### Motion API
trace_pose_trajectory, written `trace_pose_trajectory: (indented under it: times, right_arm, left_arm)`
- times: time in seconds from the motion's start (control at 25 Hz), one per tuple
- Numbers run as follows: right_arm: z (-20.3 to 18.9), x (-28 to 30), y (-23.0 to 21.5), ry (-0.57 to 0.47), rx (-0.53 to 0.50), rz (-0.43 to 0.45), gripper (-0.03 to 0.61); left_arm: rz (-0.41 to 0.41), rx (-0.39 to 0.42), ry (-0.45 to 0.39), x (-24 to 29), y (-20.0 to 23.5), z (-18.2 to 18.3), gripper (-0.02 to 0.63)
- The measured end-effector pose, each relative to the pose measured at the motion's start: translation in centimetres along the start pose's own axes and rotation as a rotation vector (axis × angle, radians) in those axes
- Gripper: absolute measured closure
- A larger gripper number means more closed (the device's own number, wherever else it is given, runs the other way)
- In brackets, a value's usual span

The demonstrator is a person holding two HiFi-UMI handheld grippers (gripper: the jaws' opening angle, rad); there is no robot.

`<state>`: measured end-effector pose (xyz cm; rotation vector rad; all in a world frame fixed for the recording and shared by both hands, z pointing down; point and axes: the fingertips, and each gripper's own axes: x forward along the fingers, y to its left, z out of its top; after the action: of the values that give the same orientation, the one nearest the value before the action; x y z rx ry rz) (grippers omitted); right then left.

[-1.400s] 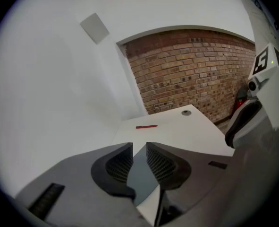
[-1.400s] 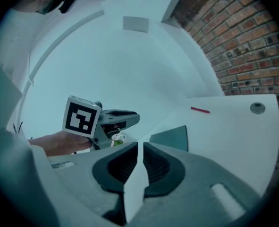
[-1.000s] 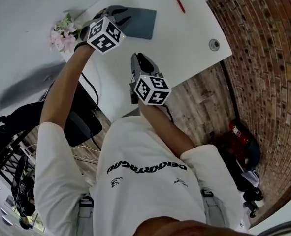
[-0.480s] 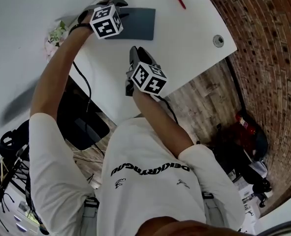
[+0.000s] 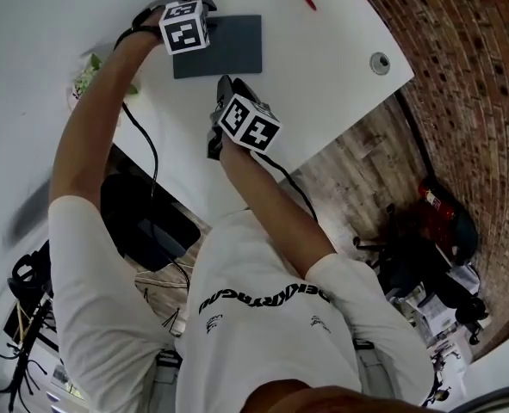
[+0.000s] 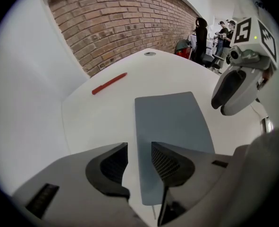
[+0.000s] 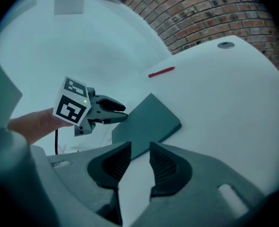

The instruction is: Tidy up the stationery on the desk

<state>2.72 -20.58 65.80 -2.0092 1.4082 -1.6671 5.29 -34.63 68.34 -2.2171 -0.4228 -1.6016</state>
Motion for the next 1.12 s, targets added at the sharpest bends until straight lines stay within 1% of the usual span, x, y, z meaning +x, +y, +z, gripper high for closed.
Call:
trace_pose_trajectory:
  times: [0.08,0.2,0.36,0.44,0.48,0.64,0.68,0.76,0.8,0.88,0.92,0.96,1.04,1.12]
  right_arm:
    - [-0.1,0.6,-0.7,-0.001,0.035,-0.015,0.469]
    - [-0.2,1.5,-0.8,0.007,0.081,-0.025,0.469]
    - [-0.6,2.4,-0.8,0.031,0.145,-0.04,0.469]
    - [-0.6,2.7,-0.9,0.033,0.151,-0.048,0.469]
    - [-0.6,2.8,-0.8,0.033,0.149,-0.05,0.469]
    - [-0.6,3.2,-0.7,0.039,0.158,-0.055,0.466]
    - [-0.6,3.3,-0.8,0.041,0.163,-0.059,0.465]
    - [-0.6,3.4,-0.9,0.042,0.173,-0.066,0.466]
    - [-0.6,3.5,-1.0,0.043,0.177,-0.069,0.466]
    - [-0.6,3.7,-1.0,0.046,0.182,-0.076,0.463]
    - [-0.6,3.7,-1.1,0.049,0.184,-0.081,0.466]
    - [-0.6,3.8,-1.3,0.051,0.187,-0.087,0.469]
    - [-0.6,3.8,-1.6,0.055,0.189,-0.099,0.486]
    - [-0.6,3.8,-1.7,0.057,0.181,-0.104,0.486]
  left_arm:
    - [-0.033,0.003,0.02,0.6,0.0,-0.3,0.462]
    - [-0.082,-0.019,0.028,1.0,0.6,-0.4,0.462]
    - [-0.106,-0.02,0.042,0.8,1.6,-0.4,0.462]
    - [-0.113,-0.005,0.052,0.8,1.8,-0.4,0.462]
    - [-0.13,0.0,0.056,0.9,1.6,-0.3,0.462]
    - [-0.228,-0.022,0.06,1.1,0.4,-0.4,0.462]
    - [-0.24,-0.025,0.06,1.2,0.3,-0.3,0.462]
    - [-0.218,-0.013,0.077,1.2,1.1,-0.5,0.462]
    - [-0.227,-0.019,0.081,1.3,1.0,-0.5,0.463]
    - [-0.31,-0.061,0.072,1.4,-0.4,-0.4,0.478]
    - [-0.34,-0.075,0.07,1.3,-0.8,-0.4,0.501]
    - [-0.355,-0.084,0.068,1.3,-1.1,-0.4,0.52]
    - [-0.361,-0.093,0.066,1.3,-1.2,-0.3,0.522]
    - [-0.361,-0.102,0.065,1.3,-1.2,-0.2,0.526]
